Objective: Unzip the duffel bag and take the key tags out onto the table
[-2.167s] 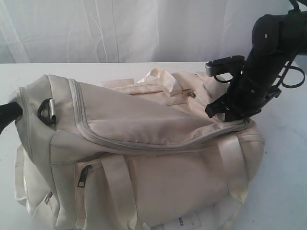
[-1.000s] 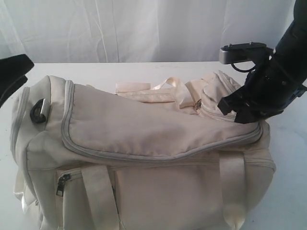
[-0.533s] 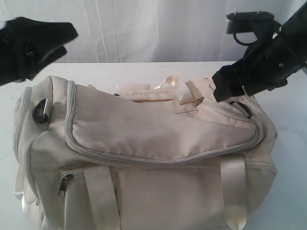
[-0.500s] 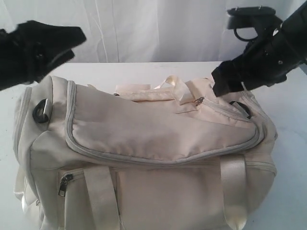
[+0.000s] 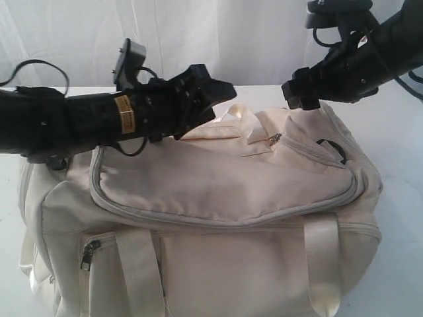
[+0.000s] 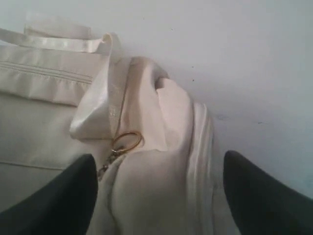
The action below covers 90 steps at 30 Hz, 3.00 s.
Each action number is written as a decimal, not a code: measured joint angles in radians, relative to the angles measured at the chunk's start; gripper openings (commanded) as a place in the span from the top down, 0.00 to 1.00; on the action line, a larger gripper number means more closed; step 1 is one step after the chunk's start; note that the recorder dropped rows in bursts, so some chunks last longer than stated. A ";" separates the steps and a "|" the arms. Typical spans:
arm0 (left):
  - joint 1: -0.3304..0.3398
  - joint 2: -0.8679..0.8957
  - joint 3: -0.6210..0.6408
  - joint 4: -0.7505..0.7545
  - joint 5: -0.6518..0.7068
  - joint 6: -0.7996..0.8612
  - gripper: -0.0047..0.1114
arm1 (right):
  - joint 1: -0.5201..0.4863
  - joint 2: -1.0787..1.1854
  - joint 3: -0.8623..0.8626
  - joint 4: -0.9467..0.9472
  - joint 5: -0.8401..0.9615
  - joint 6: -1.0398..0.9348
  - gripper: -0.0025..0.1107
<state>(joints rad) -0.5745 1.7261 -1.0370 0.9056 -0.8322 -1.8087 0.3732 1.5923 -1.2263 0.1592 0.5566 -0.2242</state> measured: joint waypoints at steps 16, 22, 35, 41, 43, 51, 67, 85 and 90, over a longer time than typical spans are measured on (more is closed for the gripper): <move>-0.090 0.293 -0.205 0.071 -0.048 -0.237 0.39 | -0.008 0.107 0.000 -0.245 0.025 0.189 0.90; -0.090 0.333 -0.211 -0.015 -0.075 -0.249 0.39 | -0.008 0.109 0.002 -0.323 0.092 0.187 0.98; -0.091 0.358 -0.273 -0.071 -0.055 -0.259 0.39 | -0.008 0.163 0.014 -0.338 0.156 0.187 0.98; -0.092 0.358 -0.321 -0.044 0.024 -0.266 0.39 | -0.008 0.163 0.014 -0.334 0.158 0.187 0.98; -0.094 0.358 -0.324 -0.044 0.039 -0.267 0.39 | -0.008 0.163 0.014 -0.334 0.158 0.187 0.98; -0.109 0.388 -0.336 -0.046 0.042 -0.284 0.39 | -0.008 0.163 0.016 -0.331 0.152 0.187 0.98; -0.136 0.494 -0.433 -0.111 -0.094 -0.287 0.39 | -0.008 0.163 0.022 -0.331 0.141 0.187 0.98; -0.050 0.498 -0.436 0.068 -0.209 -0.318 0.39 | -0.008 0.163 0.022 -0.331 0.136 0.187 0.98; -0.031 0.498 -0.436 0.133 -0.225 -0.322 0.39 | -0.008 0.163 0.022 -0.330 0.135 0.187 0.98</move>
<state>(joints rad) -0.6055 2.2245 -1.4734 1.0388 -1.0576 -2.1305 0.3655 1.7550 -1.2046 -0.1707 0.6914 -0.0375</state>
